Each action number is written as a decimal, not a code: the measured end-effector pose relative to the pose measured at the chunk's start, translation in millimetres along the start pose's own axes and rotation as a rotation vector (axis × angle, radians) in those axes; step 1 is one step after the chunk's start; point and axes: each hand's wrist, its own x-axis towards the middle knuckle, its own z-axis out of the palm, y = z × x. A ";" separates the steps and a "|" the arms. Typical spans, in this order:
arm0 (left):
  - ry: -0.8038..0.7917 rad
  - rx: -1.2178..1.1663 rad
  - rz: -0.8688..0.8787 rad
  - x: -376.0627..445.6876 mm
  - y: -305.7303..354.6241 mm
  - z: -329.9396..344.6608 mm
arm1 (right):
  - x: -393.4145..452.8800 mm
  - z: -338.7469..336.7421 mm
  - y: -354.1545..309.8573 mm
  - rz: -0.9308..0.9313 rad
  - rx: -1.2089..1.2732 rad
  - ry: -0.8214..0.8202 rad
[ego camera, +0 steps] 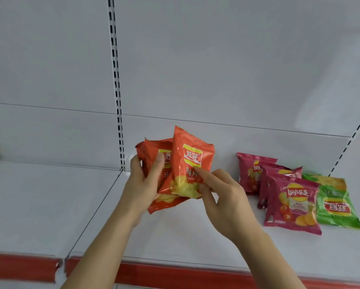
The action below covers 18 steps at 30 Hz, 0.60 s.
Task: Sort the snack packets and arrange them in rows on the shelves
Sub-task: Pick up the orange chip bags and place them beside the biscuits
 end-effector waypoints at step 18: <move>0.124 -0.243 -0.052 -50.7 -5.1 -143.5 | 9.3 85.0 -135.6 0.197 0.658 -0.257</move>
